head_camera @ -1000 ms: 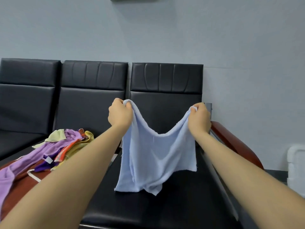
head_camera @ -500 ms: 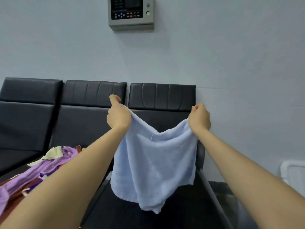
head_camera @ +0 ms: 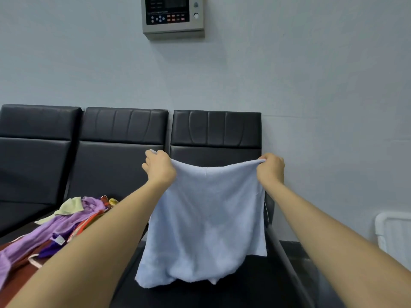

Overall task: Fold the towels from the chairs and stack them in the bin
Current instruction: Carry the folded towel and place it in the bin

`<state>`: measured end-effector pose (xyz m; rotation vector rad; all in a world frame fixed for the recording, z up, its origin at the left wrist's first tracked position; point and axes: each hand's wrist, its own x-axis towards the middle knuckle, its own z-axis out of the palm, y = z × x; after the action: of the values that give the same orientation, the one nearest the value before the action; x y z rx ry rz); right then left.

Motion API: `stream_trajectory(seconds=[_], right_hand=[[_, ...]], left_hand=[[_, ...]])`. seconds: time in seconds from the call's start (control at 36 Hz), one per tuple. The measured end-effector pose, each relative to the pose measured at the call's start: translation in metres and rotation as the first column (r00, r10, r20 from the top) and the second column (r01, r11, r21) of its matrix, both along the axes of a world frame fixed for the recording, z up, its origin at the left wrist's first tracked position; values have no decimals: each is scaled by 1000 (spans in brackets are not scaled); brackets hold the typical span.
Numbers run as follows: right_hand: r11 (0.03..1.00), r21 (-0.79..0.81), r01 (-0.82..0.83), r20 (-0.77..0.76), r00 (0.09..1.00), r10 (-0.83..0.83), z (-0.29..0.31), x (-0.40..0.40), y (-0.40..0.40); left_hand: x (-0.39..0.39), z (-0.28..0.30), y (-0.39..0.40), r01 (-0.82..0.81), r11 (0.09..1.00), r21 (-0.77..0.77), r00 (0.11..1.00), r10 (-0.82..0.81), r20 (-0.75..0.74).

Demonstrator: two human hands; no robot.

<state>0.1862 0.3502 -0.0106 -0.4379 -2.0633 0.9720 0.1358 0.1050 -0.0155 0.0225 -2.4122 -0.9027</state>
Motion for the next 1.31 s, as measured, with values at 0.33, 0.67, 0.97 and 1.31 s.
stream_trajectory(seconds=[0.33, 0.67, 0.97, 1.31], right_hand=[[993, -85, 88, -88, 992, -95, 1, 0, 3], [983, -183, 2, -106, 994, -22, 18, 5, 9], [986, 96, -137, 159, 980, 121, 33, 9, 18], [809, 569, -146, 312, 949, -48, 9, 7, 18]], left_hand=[[-6, -4, -13, -124, 968, -218, 983, 90, -160], [4, 17, -8, -17, 933, 359, 987, 73, -143], [8, 34, -3, -13, 993, 118, 1000, 15, -19], [8, 20, -12, -122, 959, -254, 992, 128, 4]])
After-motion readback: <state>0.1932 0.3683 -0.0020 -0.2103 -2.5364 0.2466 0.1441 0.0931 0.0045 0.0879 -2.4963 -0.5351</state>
